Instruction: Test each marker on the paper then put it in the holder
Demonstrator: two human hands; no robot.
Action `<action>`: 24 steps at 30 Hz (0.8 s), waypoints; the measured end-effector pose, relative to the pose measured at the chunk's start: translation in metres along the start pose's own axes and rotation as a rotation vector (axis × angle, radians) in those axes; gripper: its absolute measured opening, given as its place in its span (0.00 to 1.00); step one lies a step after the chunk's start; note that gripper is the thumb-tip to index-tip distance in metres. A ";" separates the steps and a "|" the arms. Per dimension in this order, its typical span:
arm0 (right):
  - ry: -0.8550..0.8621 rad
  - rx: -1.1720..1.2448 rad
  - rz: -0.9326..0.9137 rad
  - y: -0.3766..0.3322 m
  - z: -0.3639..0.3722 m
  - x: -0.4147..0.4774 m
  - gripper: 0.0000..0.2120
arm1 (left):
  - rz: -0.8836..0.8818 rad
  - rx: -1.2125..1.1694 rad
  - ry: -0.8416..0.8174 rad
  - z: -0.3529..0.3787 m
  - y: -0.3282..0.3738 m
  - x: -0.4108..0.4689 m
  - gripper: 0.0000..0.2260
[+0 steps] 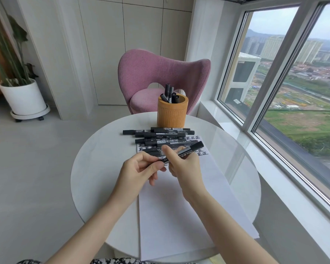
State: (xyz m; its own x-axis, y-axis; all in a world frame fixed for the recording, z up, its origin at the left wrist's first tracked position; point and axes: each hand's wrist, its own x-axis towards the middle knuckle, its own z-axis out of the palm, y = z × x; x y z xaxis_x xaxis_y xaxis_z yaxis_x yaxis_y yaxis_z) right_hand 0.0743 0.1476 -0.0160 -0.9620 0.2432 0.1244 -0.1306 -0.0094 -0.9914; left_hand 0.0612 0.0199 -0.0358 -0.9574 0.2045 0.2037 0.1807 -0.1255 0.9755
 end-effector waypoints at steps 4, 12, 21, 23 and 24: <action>-0.128 0.087 0.079 -0.002 -0.004 0.005 0.20 | 0.026 0.005 0.059 -0.003 0.000 0.004 0.01; -0.060 0.037 0.149 -0.001 -0.032 0.016 0.13 | 0.239 0.141 0.242 -0.017 0.042 0.057 0.05; -0.057 -0.074 0.117 0.014 -0.041 0.014 0.07 | 0.443 0.536 0.323 -0.008 0.090 0.165 0.05; -0.062 -0.071 0.115 0.017 -0.041 0.015 0.07 | 0.472 0.686 0.324 0.003 0.092 0.178 0.06; -0.062 -0.068 0.115 0.018 -0.041 0.015 0.07 | 0.477 0.758 0.328 0.009 0.093 0.182 0.08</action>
State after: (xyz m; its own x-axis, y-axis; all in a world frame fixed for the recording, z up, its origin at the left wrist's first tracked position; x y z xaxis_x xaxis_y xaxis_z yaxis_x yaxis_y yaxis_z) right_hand 0.0670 0.1913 -0.0340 -0.9828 0.1842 0.0097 -0.0039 0.0319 -0.9995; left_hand -0.0948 0.0539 0.0925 -0.7393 -0.0027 0.6733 0.5561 0.5613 0.6129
